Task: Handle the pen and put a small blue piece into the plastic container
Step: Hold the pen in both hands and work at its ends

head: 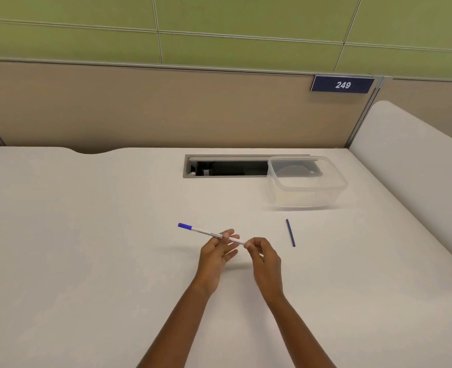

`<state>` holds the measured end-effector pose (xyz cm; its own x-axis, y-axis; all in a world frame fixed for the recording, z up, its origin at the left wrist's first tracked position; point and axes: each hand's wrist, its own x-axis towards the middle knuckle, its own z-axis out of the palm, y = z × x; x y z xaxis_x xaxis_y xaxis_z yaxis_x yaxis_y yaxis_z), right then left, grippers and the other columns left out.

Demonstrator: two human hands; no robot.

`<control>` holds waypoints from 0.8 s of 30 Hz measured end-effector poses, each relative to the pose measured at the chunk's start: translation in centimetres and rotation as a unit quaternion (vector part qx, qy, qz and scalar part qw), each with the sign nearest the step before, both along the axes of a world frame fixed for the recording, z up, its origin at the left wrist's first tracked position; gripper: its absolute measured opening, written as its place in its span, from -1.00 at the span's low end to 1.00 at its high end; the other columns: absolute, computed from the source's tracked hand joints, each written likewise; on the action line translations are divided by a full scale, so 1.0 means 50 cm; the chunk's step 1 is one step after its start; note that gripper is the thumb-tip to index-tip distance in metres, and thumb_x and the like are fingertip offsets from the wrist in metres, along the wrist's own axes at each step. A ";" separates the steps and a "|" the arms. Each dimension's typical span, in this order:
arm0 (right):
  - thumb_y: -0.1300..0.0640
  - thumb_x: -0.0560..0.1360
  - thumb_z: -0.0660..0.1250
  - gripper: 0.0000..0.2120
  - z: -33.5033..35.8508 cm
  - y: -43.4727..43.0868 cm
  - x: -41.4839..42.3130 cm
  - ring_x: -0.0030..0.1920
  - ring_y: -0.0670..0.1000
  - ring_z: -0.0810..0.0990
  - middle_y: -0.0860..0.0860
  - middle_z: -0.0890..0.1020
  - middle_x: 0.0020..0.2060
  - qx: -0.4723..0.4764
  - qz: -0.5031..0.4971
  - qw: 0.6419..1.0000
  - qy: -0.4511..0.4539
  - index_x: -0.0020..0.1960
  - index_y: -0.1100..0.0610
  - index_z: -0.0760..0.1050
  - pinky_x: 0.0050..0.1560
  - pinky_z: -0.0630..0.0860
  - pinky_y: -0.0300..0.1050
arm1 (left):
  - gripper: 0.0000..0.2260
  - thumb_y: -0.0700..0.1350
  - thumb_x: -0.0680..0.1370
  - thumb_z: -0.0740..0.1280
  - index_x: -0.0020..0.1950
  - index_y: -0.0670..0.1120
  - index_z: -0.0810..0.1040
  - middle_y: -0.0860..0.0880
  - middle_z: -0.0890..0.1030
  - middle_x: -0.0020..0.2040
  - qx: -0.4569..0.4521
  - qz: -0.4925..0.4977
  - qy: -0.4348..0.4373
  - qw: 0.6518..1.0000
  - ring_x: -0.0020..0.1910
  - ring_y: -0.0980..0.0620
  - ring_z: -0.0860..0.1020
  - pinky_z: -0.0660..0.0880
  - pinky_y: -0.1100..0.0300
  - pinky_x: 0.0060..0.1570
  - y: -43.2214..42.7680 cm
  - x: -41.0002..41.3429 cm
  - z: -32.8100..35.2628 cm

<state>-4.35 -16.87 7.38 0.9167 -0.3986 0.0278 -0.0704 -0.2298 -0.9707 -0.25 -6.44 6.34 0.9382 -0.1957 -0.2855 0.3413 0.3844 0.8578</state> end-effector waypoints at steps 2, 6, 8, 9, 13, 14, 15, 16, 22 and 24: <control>0.20 0.51 0.24 -0.86 0.008 -0.010 -0.003 -0.17 -0.07 0.52 -0.11 0.58 -0.26 -0.017 0.009 1.000 -0.017 -0.21 0.05 0.46 -0.20 0.37 -0.46 | -0.81 -0.18 0.56 0.20 0.06 -0.20 0.56 -0.08 0.62 -0.11 -0.054 0.011 0.002 0.998 -0.11 0.04 0.62 0.59 0.31 -0.17 -0.002 0.002 0.012; 0.18 0.50 0.27 -0.94 0.023 -0.029 -0.008 -0.06 -0.02 0.54 -0.03 0.62 -0.13 -0.162 0.028 0.984 -0.061 -0.06 0.07 0.50 -0.04 0.37 -0.41 | -0.86 -0.22 0.54 0.22 -0.09 -0.19 0.58 -0.09 0.63 -0.19 -0.097 0.049 0.015 0.994 -0.25 0.09 0.67 0.59 0.32 -0.25 -0.010 0.000 0.036; 0.21 0.47 0.31 -0.93 0.035 -0.034 -0.007 -0.12 0.06 0.56 0.04 0.64 -0.16 -0.277 0.028 0.955 -0.105 -0.05 0.13 0.52 -0.05 0.48 -0.15 | -0.87 -0.24 0.52 0.24 -0.12 -0.19 0.58 -0.06 0.66 -0.25 -0.108 0.066 0.017 0.992 -0.27 0.08 0.67 0.60 0.31 -0.28 -0.012 -0.001 0.042; 0.21 0.46 0.32 -0.94 0.041 -0.037 -0.005 -0.19 0.11 0.57 0.07 0.64 -0.22 -0.336 0.028 0.933 -0.129 -0.08 0.16 0.53 -0.16 0.53 -0.03 | -0.88 -0.24 0.52 0.25 -0.12 -0.19 0.58 -0.04 0.68 -0.28 -0.111 0.071 0.015 0.991 -0.27 0.07 0.67 0.60 0.30 -0.29 -0.012 -0.002 0.046; 0.19 0.41 0.34 -0.93 0.064 -0.053 0.008 -0.37 0.15 0.53 0.10 0.60 -0.37 -0.465 0.052 0.867 -0.171 -0.18 0.20 0.54 -0.41 0.52 -0.05 | -0.88 -0.24 0.53 0.22 -0.11 -0.20 0.55 0.01 0.70 -0.33 -0.119 0.077 0.001 0.990 -0.27 0.06 0.68 0.60 0.31 -0.29 -0.011 -0.005 0.060; 0.20 0.41 0.34 -0.93 0.069 -0.057 0.012 -0.38 0.15 0.53 0.10 0.60 -0.38 -0.476 0.062 0.859 -0.178 -0.19 0.21 0.54 -0.42 0.52 -0.05 | -0.88 -0.24 0.54 0.22 -0.11 -0.20 0.54 0.01 0.70 -0.32 -0.120 0.076 -0.005 0.990 -0.27 0.06 0.68 0.60 0.31 -0.29 -0.010 -0.006 0.064; 0.21 0.41 0.34 -0.93 0.073 -0.061 0.015 -0.38 0.16 0.53 0.11 0.59 -0.38 -0.481 0.074 0.854 -0.184 -0.19 0.22 0.54 -0.43 0.51 -0.05 | -0.88 -0.24 0.54 0.21 -0.11 -0.20 0.54 0.00 0.71 -0.32 -0.119 0.074 -0.009 0.990 -0.27 0.05 0.68 0.60 0.31 -0.30 -0.009 -0.006 0.068; 0.22 0.41 0.33 -0.93 0.078 -0.063 0.017 -0.38 0.16 0.52 0.12 0.59 -0.38 -0.482 0.087 0.851 -0.189 -0.20 0.23 0.54 -0.43 0.50 -0.04 | -0.88 -0.24 0.54 0.21 -0.11 -0.20 0.53 0.00 0.71 -0.32 -0.119 0.073 -0.011 0.990 -0.27 0.05 0.68 0.60 0.31 -0.30 -0.009 -0.006 0.072; 0.25 0.43 0.26 -0.88 0.100 -0.058 0.023 -0.25 0.03 0.36 0.16 0.53 -0.36 -0.367 0.123 0.908 -0.163 -0.23 0.28 0.52 -0.23 0.30 -0.13 | -0.87 -0.24 0.55 0.19 -0.15 -0.19 0.50 -0.04 0.71 -0.31 -0.120 0.065 -0.037 0.990 -0.27 0.05 0.68 0.60 0.30 -0.29 -0.009 -0.008 0.093; 0.26 0.44 0.26 -0.88 0.106 -0.055 0.024 -0.26 0.05 0.35 0.12 0.48 -0.37 -0.326 0.131 0.925 -0.146 -0.24 0.28 0.51 -0.23 0.25 -0.18 | -0.86 -0.24 0.55 0.19 -0.16 -0.18 0.50 -0.04 0.71 -0.31 -0.115 0.060 -0.048 0.990 -0.26 0.04 0.68 0.60 0.31 -0.29 -0.007 -0.007 0.098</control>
<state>-3.16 -19.63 12.66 0.8954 0.0253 0.4445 0.3136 -0.7445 -0.5894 -0.60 -6.81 11.24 0.9794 -0.1301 -0.1543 0.2017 0.6064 0.7691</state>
